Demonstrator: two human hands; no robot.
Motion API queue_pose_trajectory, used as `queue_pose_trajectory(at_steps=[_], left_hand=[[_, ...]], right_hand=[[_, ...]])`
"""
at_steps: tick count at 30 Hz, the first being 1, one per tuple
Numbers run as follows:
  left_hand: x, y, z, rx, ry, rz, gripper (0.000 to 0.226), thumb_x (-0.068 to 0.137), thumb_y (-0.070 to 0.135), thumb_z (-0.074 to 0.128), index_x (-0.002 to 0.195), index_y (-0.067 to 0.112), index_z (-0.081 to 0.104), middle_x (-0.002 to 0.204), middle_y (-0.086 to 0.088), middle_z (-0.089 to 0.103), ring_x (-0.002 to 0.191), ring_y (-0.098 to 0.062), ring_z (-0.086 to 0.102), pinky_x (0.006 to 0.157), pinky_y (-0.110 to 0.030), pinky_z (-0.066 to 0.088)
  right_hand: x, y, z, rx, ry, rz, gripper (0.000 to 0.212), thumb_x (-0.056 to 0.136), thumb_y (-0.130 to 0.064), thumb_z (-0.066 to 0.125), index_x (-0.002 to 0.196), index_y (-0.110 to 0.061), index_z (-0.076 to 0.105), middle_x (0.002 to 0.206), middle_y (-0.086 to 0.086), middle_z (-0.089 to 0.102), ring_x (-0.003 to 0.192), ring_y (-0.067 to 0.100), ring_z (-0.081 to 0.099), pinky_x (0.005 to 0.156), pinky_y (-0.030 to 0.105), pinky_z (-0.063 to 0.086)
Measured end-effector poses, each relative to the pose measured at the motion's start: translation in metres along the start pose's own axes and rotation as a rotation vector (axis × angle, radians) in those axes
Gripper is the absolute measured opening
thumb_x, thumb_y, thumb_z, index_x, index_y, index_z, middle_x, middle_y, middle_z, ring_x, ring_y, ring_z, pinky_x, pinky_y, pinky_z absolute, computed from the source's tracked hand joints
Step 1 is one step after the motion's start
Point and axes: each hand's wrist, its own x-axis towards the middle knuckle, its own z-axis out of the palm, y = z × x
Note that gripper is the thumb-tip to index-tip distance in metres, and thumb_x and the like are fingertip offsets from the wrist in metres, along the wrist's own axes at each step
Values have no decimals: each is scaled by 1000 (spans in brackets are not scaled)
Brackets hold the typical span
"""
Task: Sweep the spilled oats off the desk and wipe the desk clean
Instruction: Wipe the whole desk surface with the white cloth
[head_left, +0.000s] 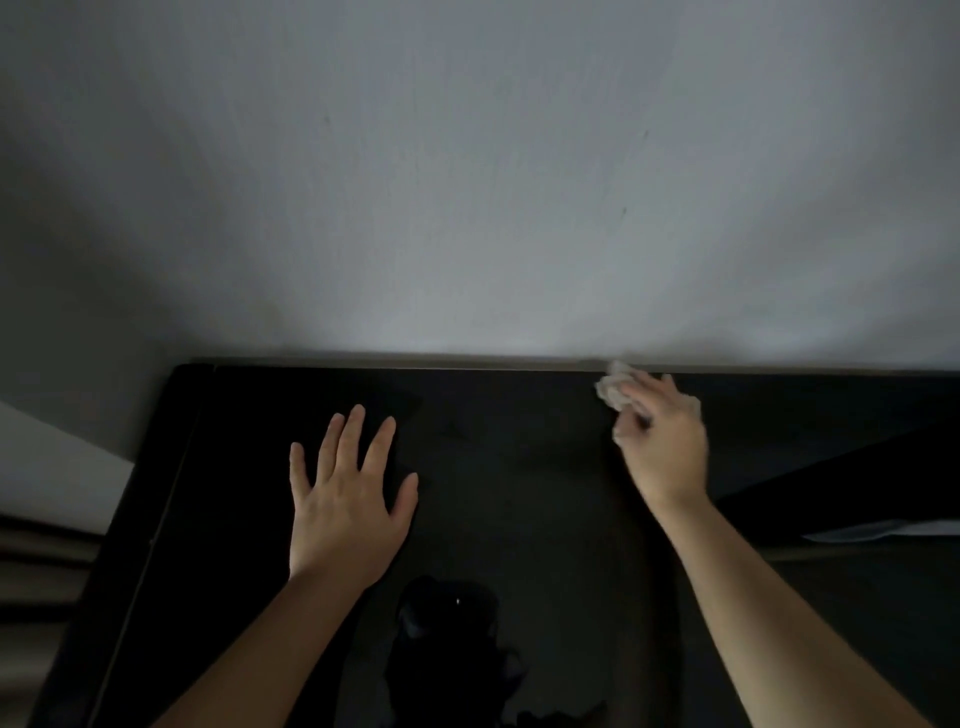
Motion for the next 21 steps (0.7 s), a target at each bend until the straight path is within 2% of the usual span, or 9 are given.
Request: queue_pose_trajectory(at_steps=[2,3,6,8,9,11,13,18,21], left_hand=[[1,1,0,0,-5,-6,66,91,58,25,148,27,30,157,-6,24,147,-24,15,117,-55,9],[1,1,0,-1,-16,-5,65,91,57,28,148,27,29,158,-6,22,147,-24,14,118,-55,8],[-1,0,-3,-10,-11,-8,65,91,55,36,149,27,28,158,-5,21,147,-23,12,118,-55,8],[-1,0,-3,-15,-13,-3,64,92,54,36,149,27,27,159,-5,19,148,-23,10,118,-54,6],[-1,1,-3,-15,-8,-1,64,92,54,35,150,27,26,159,-5,19,148,-23,10,118,-54,6],[0,1,-3,-4,-2,3,65,92,54,34,150,27,24,159,-6,18,148,-23,9,118,-54,6],[0,2,-2,12,0,2,65,92,53,35,150,26,25,159,-7,20,147,-24,11,117,-54,8],[-1,4,-9,49,-5,16,62,95,45,37,151,24,22,159,-10,17,147,-27,12,117,-57,8],[-20,16,-13,42,45,85,56,96,39,36,147,17,34,155,-13,28,144,-30,23,115,-59,15]], right_hand=[[-3,-9,1,-29,36,117,34,78,-4,57,101,-22,75,119,-6,69,116,24,60,107,41,36],[-10,-23,7,-11,25,76,34,77,-5,57,99,-25,75,117,-8,69,116,19,60,107,41,36],[-57,-56,20,139,-185,-221,36,78,-2,65,104,-26,74,123,-12,65,125,9,53,117,37,25],[-72,-38,5,176,-225,-334,39,75,4,68,102,-23,75,123,-9,65,127,13,53,116,42,29],[-70,-19,-4,164,-178,-305,40,74,8,66,99,-22,75,121,-7,67,124,17,56,114,43,34],[-55,11,-22,130,-22,-51,44,75,10,63,97,-26,72,118,-2,69,118,26,61,110,42,39],[-47,9,-27,98,99,81,39,76,6,58,97,-24,73,114,-2,70,115,25,63,108,39,40],[-115,-56,-13,249,-191,-319,40,72,11,62,95,-19,76,117,-9,68,120,6,57,108,33,42],[-111,-11,-44,243,-173,-295,47,68,19,61,90,-20,75,116,-9,68,118,13,60,107,37,41]])
